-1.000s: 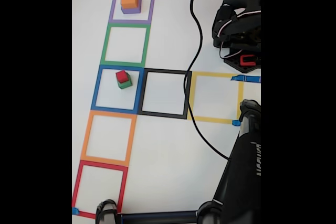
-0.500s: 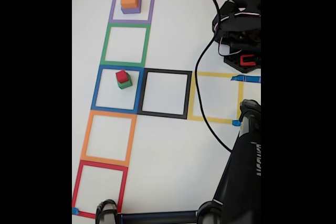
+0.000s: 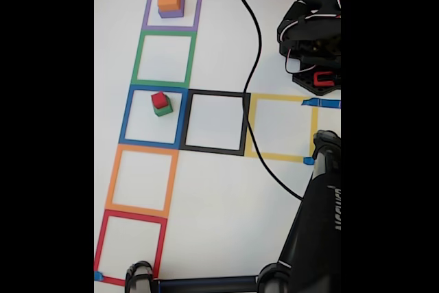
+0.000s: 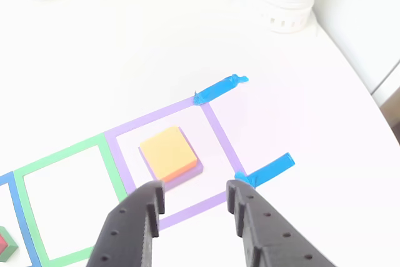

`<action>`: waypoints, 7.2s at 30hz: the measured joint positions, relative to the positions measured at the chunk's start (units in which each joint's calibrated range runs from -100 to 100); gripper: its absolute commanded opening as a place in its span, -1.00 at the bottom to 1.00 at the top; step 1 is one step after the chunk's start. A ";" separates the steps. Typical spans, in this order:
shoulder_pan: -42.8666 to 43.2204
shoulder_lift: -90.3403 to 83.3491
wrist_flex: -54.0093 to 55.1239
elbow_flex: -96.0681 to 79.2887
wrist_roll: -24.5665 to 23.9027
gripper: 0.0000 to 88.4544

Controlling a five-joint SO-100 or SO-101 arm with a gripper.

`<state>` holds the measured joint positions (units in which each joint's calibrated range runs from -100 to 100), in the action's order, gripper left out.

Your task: Tower of hanoi

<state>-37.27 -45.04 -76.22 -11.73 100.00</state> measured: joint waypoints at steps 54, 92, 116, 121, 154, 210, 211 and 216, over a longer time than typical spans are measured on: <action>-8.07 37.23 112.62 -58.61 -0.36 0.12; -1.76 63.91 131.32 -50.91 -0.36 0.09; 1.52 64.84 133.58 -50.82 -0.36 0.00; 1.40 65.18 133.58 -50.82 -0.36 -0.05; 2.11 65.18 133.58 -52.94 -0.36 -0.35; 5.15 65.18 135.19 -57.10 -0.36 -0.65; 5.15 65.18 135.19 -57.10 -0.36 -0.66; 5.15 65.18 135.19 -57.10 -0.36 -0.69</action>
<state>-32.12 20.14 58.97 -68.84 99.64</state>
